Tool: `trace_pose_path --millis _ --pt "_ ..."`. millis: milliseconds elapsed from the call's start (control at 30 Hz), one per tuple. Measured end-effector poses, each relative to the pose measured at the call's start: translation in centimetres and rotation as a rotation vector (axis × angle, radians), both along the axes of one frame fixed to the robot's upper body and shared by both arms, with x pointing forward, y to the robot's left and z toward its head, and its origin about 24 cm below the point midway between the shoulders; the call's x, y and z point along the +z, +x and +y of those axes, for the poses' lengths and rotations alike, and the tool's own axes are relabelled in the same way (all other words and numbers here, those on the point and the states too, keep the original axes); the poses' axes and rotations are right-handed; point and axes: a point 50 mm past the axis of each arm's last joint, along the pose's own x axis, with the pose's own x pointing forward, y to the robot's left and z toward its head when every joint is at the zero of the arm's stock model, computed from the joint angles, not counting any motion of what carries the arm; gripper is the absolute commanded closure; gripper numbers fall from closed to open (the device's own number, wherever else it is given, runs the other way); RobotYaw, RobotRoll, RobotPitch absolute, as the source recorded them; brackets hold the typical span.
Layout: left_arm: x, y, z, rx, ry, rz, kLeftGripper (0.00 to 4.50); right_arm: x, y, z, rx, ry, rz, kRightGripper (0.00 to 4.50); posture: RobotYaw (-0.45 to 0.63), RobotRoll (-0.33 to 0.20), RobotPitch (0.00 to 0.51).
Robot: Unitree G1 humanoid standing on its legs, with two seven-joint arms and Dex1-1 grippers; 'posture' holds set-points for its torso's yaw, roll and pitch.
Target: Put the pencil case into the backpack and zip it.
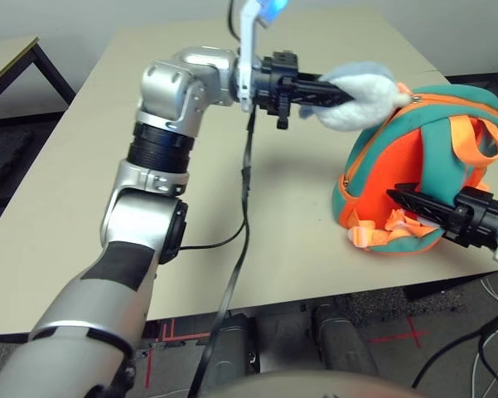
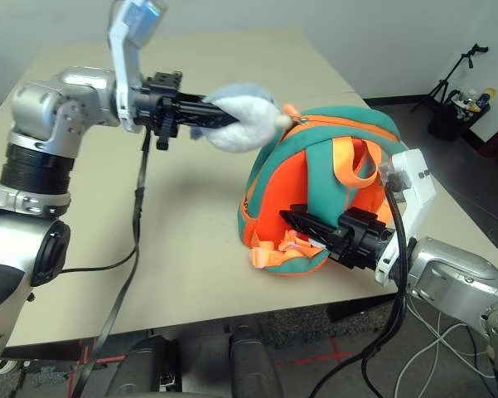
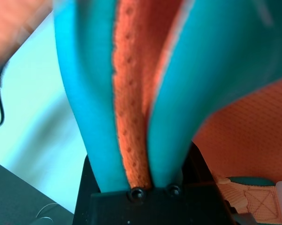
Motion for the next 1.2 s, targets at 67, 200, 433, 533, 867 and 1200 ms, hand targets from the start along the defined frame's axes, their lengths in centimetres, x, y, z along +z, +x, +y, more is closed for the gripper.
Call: trace_pose_path --millis 67,200,433,533,867,1200 --pt "-1.9 -0.7 1.0 0.015 0.008 0.120 4.32 -0.1 0.1 0.0 -0.001 0.001 0.005 3.22 -0.10 0.000 0.089" --pt "-6.4 -2.4 1.3 0.011 0.060 0.268 4.32 -0.3 0.2 -0.1 -0.004 0.005 0.012 3.22 -0.10 0.000 0.089" --pt "-13.8 -3.1 -0.7 0.038 0.204 0.425 4.32 -0.6 0.6 -0.3 -0.011 0.005 0.012 3.22 -0.10 0.000 0.086" --pt "-15.9 -2.8 -1.8 0.044 0.251 0.450 4.32 -0.7 0.7 -0.4 -0.015 0.003 0.012 3.22 -0.11 0.000 0.082" --pt "-16.9 -2.6 -3.5 0.084 0.244 0.425 3.33 -1.4 -1.2 -2.2 -0.069 -0.085 0.169 2.03 -0.13 0.000 0.067" --pt "-7.6 -6.3 11.0 0.396 0.118 0.479 0.02 8.7 -7.2 -8.5 -0.243 -0.073 0.232 0.00 -0.14 0.000 0.057"
